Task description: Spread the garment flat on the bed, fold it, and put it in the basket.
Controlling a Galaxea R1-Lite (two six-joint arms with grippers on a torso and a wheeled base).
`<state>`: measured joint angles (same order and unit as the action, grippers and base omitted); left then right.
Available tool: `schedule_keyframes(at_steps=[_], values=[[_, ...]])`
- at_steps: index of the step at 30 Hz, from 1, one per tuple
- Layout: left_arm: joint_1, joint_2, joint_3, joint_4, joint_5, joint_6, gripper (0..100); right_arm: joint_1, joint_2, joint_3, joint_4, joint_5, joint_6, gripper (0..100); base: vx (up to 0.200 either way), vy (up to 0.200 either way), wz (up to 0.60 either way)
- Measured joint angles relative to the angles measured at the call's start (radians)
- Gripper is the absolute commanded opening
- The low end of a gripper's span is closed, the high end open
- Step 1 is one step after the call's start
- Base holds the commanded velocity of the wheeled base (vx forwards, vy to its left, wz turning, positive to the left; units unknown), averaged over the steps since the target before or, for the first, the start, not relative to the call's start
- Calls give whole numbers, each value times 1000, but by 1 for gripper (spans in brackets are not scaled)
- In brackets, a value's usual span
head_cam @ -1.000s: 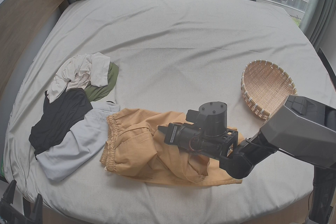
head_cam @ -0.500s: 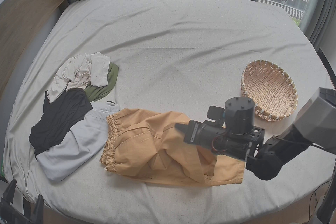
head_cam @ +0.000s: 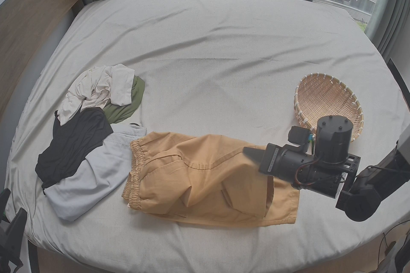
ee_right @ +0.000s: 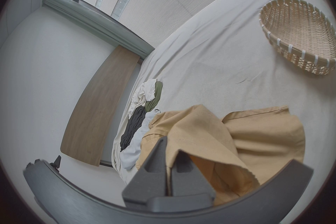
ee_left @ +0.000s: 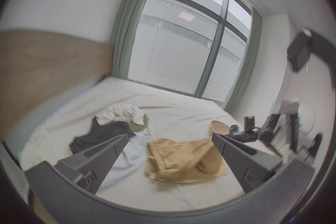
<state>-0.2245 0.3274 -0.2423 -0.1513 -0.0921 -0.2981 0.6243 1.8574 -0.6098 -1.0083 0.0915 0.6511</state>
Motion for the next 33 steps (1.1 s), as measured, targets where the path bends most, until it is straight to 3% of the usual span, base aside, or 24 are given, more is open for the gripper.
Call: schedule_keyframes(at_steps=[4,14,33], values=[[-56,166,-46,-44,-39,-112,100,-32,-49,50,-2,2,1,0,0,0,0],[-90,547,-83,-291,-98,-172,100,-110,-130,140,-3,16,1,0,0,0,0],[37,1098,-70,-557,-222,-185,100,-142,-96,203,-178,22,-1,0,0,0,0]])
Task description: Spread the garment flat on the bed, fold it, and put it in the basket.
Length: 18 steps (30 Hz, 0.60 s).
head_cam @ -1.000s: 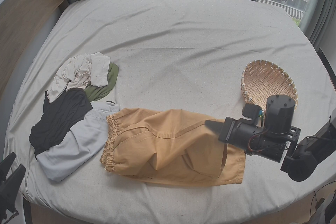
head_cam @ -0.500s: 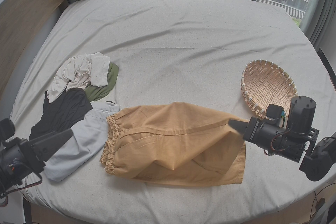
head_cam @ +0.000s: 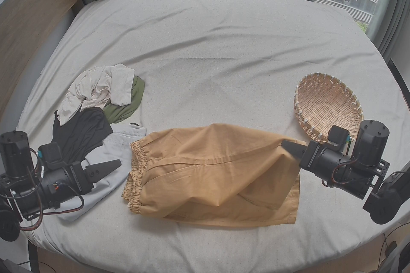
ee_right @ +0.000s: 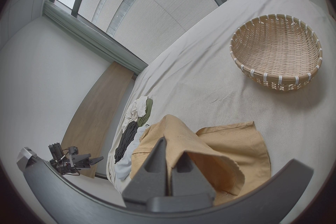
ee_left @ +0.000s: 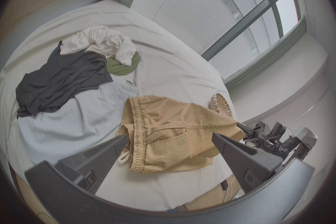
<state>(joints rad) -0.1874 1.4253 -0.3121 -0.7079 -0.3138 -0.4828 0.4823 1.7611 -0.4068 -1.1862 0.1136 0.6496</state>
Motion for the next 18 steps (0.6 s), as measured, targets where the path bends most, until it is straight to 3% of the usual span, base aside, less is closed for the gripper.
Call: schedule_keyframes(at_steps=[18], values=[[0,351,22,-256,-39,-9,100,1,47,-25,-5,1,-1,0,0,0,0]])
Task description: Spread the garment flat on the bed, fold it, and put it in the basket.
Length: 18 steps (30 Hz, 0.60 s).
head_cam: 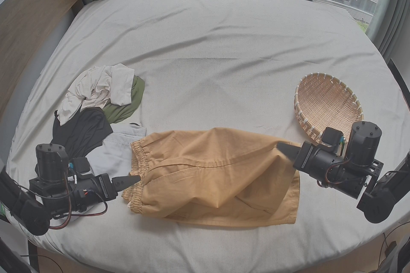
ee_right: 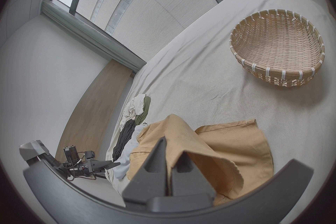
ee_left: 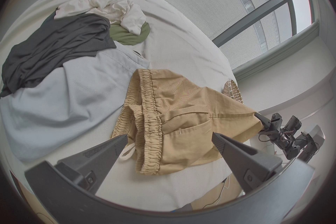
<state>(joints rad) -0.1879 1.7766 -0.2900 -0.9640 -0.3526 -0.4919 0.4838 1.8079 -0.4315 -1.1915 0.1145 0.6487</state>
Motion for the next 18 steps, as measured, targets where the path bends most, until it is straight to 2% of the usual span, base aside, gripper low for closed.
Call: schedule_keyframes(at_steps=[7,18], values=[[-30,112,-13,-143,-1,-72,100,0,5,-3,0,-1,0,0,0,0,0],[-73,217,-23,-215,4,-83,100,1,5,-3,-1,-1,0,0,0,0,0]])
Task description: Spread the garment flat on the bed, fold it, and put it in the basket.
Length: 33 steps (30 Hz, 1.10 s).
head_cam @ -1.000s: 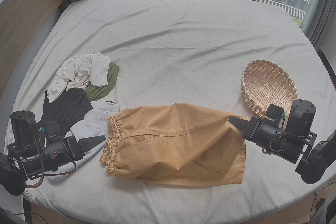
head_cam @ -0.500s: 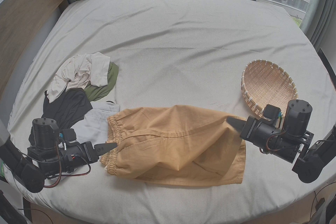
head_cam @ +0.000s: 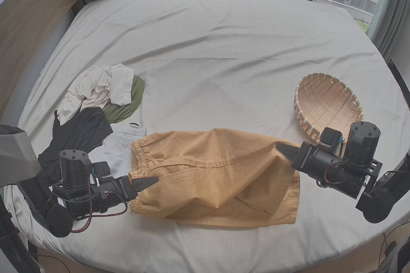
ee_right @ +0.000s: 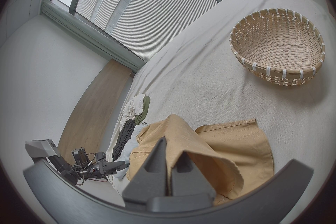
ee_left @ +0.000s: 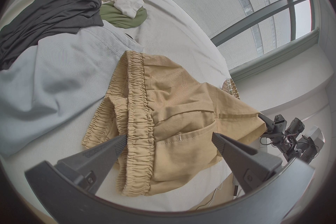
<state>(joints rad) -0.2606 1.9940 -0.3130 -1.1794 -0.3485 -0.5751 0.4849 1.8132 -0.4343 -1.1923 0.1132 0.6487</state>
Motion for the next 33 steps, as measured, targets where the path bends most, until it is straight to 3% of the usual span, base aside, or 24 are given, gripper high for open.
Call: schedule_keyframes(at_steps=[14,33], values=[[-76,-26,-51,-46,-3,-169,100,0,-1,1,-1,0,0,0,0,0,0],[-101,25,-83,-195,-6,-179,100,5,1,5,-1,0,1,0,0,0,0]])
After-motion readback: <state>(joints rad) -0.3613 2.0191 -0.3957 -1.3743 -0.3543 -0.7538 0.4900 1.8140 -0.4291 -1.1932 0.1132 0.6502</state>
